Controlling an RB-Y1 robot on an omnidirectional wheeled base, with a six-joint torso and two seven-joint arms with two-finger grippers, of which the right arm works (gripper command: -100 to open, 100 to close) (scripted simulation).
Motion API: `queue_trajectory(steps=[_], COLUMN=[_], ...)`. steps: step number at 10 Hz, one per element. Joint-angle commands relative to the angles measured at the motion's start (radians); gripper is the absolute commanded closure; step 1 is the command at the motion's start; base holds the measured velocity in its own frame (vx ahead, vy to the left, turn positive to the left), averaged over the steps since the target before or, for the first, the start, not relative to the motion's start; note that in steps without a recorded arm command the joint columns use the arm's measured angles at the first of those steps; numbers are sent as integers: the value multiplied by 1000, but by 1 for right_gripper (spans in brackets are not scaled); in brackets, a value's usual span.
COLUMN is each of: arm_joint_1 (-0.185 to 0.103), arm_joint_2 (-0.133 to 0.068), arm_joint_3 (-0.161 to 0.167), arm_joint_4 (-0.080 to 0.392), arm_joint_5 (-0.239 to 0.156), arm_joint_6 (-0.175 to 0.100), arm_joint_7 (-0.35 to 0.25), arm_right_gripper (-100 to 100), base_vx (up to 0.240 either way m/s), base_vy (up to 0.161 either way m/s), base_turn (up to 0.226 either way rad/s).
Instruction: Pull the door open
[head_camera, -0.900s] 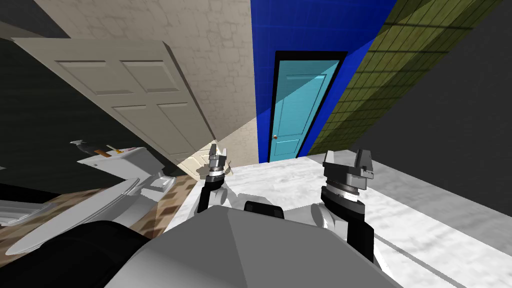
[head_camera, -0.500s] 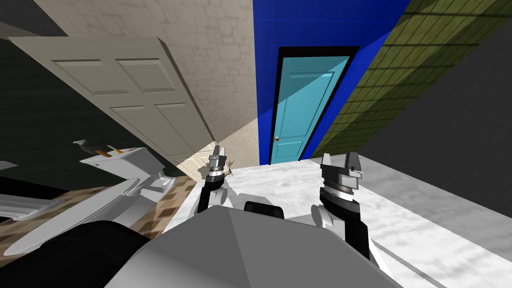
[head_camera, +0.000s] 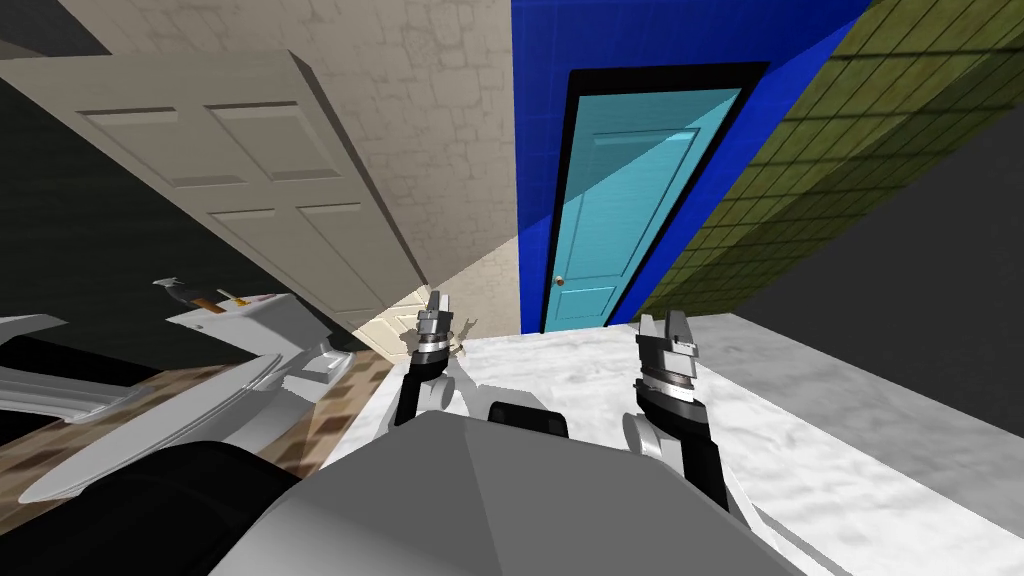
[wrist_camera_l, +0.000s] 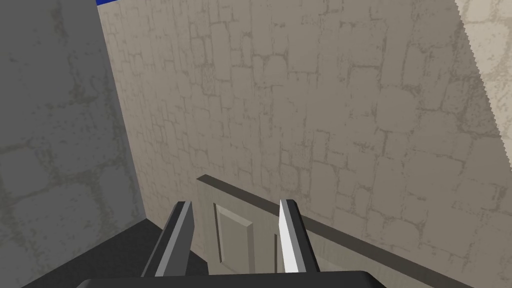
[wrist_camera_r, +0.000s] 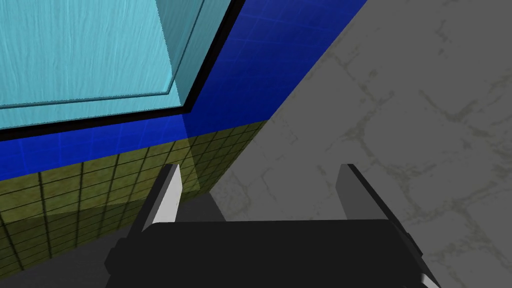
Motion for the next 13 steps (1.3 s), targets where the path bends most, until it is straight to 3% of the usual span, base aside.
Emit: queue_trajectory(steps=[1, 13], arm_joint_1=[-3, -16], arm_joint_2=[-12, -42], arm_joint_3=[-12, -55], arm_joint_4=[40, 246], arm_joint_5=[14, 99], arm_joint_6=[-9, -56], arm_joint_7=[42, 270], arm_right_gripper=[-100, -100], base_vx=[142, 103], base_vy=[-25, -24], base_turn=[79, 67])
